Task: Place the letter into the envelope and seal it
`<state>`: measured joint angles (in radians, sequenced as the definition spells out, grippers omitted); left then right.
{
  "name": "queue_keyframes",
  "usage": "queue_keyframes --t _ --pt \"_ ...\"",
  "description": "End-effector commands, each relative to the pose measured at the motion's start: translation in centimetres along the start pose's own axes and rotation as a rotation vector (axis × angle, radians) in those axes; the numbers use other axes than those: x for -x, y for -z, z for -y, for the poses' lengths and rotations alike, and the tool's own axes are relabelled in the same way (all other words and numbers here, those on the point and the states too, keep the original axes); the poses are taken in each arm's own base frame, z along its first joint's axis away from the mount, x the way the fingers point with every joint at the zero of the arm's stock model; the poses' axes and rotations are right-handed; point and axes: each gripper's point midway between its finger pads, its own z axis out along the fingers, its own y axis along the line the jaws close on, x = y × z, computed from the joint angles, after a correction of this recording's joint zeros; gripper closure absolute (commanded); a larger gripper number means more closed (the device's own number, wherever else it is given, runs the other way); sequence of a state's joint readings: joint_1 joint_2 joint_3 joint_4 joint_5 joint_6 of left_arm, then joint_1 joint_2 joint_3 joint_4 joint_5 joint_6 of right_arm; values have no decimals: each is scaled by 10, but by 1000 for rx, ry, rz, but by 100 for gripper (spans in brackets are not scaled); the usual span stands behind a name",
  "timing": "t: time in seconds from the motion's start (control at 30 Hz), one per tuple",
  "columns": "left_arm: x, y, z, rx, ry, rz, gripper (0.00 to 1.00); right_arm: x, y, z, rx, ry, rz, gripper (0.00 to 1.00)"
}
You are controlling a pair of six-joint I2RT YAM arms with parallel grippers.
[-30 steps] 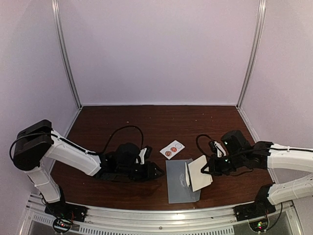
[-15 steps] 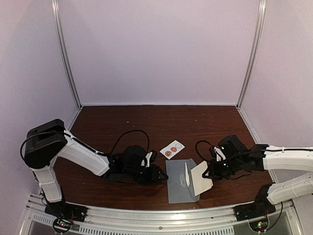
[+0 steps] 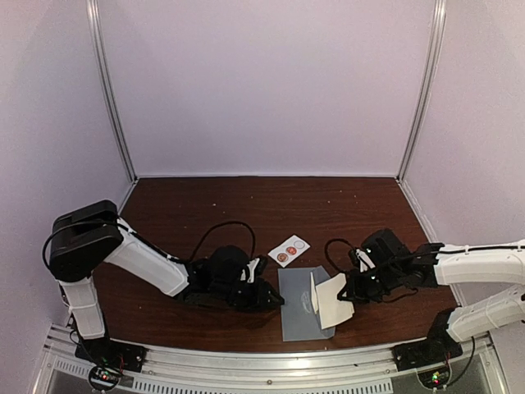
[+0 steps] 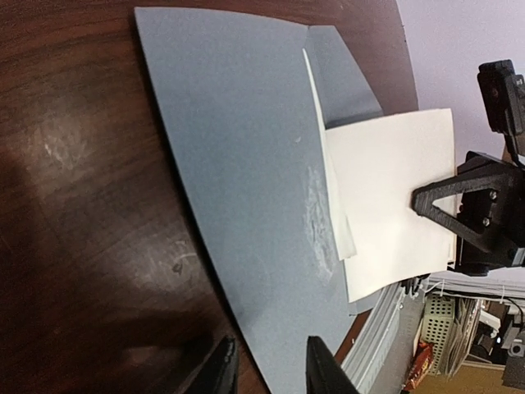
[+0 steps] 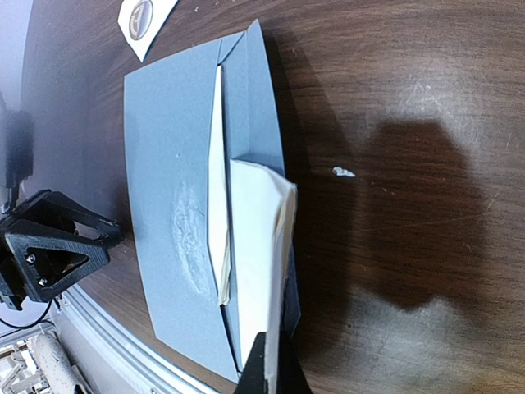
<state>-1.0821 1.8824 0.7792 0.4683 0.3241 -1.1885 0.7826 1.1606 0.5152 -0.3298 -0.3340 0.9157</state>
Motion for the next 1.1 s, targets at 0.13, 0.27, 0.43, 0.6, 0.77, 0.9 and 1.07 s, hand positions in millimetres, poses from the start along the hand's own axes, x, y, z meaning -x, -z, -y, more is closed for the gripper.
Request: queue_keyframes --t 0.13,0.27,0.43,0.6,0.77,0.9,1.07 --pt "1 -6 15 -69 -24 -10 72 4 -3 5 -20 -11 18 100" --pt "0 -8 19 -75 -33 -12 73 3 -5 5 -14 -12 15 100" --pt "-2 -11 19 -78 -31 -24 73 2 -8 5 -9 -14 9 100" --pt "-2 -11 19 -79 -32 -25 73 1 -9 5 -4 -14 4 100" --pt "-2 -12 20 -81 -33 -29 74 0 -11 4 7 -15 2 100" --pt "-3 -14 19 -79 -30 -35 74 -1 -13 2 23 -20 -4 100" --pt "-4 -14 19 -81 -30 -36 74 -2 -14 0 37 -23 -5 100"
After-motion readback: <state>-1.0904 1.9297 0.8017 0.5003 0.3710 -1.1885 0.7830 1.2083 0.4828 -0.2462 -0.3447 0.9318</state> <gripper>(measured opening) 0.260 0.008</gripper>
